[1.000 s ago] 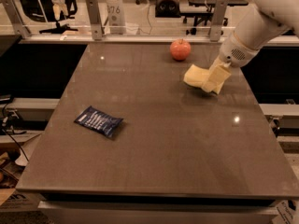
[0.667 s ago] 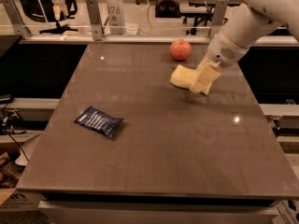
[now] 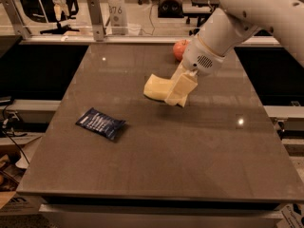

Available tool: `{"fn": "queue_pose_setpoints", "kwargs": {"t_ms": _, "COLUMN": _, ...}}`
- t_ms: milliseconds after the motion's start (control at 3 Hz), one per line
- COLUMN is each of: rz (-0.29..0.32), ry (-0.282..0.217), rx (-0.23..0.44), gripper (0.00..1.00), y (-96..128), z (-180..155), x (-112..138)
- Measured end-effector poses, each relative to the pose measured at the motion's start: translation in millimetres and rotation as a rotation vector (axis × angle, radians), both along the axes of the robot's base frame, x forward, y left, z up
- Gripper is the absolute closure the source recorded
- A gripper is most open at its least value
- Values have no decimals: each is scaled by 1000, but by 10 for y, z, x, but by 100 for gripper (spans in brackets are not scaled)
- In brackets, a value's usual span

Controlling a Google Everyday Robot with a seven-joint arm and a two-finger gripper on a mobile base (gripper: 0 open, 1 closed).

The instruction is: Move sponge near rxbar blueberry

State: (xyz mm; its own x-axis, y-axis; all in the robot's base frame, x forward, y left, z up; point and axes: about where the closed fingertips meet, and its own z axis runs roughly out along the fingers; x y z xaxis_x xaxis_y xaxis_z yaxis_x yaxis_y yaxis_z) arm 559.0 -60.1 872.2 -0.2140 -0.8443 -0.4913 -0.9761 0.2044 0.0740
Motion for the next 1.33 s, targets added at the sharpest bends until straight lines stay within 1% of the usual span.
{"fn": "queue_pose_setpoints", "kwargs": {"t_ms": 333, "rz": 65, "ry": 6, "rx": 1, "gripper": 100, "y": 332, "z": -76, "x": -225}}
{"fn": "queue_pose_setpoints", "kwargs": {"t_ms": 667, "rz": 117, "ry": 8, "rx": -12, "gripper": 84, "y": 564, "z": -188, "x": -395}}
{"fn": "queue_pose_setpoints", "kwargs": {"t_ms": 1000, "rz": 156, "ry": 8, "rx": -23, "gripper": 60, "y": 741, "z": -300, "x": -510}}
{"fn": "queue_pose_setpoints", "kwargs": {"t_ms": 1333, "rz": 181, "ry": 2, "rx": -28, "gripper": 38, "y": 851, "z": -349, "x": -538}}
